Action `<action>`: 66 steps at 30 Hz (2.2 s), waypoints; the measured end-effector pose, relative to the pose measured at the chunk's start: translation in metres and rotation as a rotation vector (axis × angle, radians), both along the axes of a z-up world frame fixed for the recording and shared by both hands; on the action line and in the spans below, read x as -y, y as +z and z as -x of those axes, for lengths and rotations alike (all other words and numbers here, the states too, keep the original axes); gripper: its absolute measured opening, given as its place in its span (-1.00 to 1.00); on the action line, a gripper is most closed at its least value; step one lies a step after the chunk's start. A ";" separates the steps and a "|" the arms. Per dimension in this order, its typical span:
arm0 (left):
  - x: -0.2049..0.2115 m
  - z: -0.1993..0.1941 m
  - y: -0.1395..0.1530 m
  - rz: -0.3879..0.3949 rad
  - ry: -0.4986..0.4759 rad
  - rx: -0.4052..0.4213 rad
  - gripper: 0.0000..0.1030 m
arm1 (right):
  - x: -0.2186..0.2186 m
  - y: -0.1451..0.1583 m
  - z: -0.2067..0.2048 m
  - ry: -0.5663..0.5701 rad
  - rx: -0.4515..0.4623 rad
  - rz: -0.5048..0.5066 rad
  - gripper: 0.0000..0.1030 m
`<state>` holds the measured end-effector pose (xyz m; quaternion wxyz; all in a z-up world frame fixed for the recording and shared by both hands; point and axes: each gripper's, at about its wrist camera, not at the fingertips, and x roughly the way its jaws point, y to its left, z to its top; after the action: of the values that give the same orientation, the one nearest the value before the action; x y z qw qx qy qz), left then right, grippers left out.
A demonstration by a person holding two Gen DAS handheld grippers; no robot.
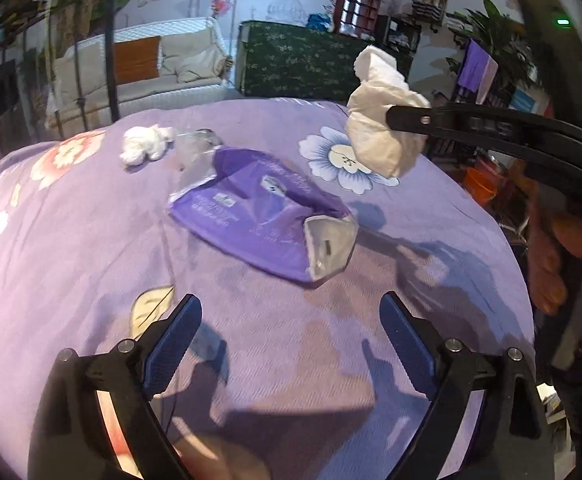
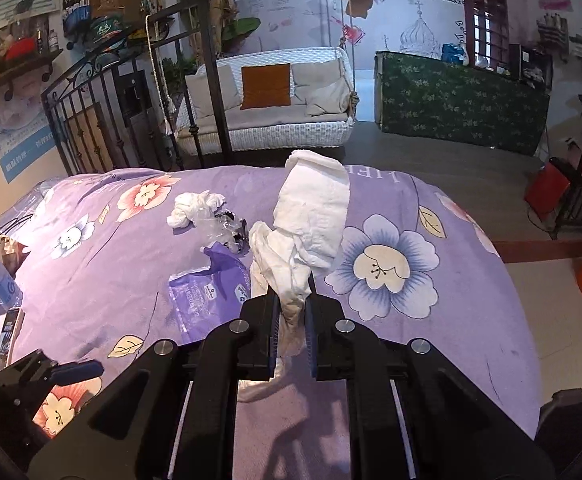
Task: Collect trash
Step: 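Grasp the white tissue with the right gripper while the left gripper grasps the purple tissue package, then lift the tissue and purple package and carry both toward the bin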
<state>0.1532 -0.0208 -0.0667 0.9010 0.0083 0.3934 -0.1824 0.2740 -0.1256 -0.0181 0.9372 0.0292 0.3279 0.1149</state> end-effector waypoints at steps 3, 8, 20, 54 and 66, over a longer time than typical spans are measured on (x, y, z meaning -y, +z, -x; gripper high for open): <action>0.020 -0.021 -0.009 -0.030 -0.040 -0.027 0.66 | 0.013 -0.002 0.010 -0.026 -0.008 -0.012 -0.77; 0.045 -0.051 -0.023 -0.078 -0.058 -0.078 0.54 | 0.028 -0.005 0.028 -0.049 -0.010 -0.022 -0.77; 0.055 -0.069 -0.035 -0.093 -0.006 -0.136 -0.02 | 0.053 -0.016 0.056 -0.090 -0.039 -0.088 -0.77; 0.072 0.060 0.037 0.007 0.007 0.188 -0.47 | 0.104 -0.023 0.143 -0.191 -0.027 -0.135 -0.77; 0.110 0.099 0.049 0.066 -0.132 0.243 -0.47 | 0.150 -0.027 0.184 -0.306 -0.021 -0.112 -0.77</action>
<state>0.0547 -0.1304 -0.0173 0.9278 0.0265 0.2740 -0.2520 0.0903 -0.2753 -0.0455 0.9371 0.1324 0.3226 -0.0112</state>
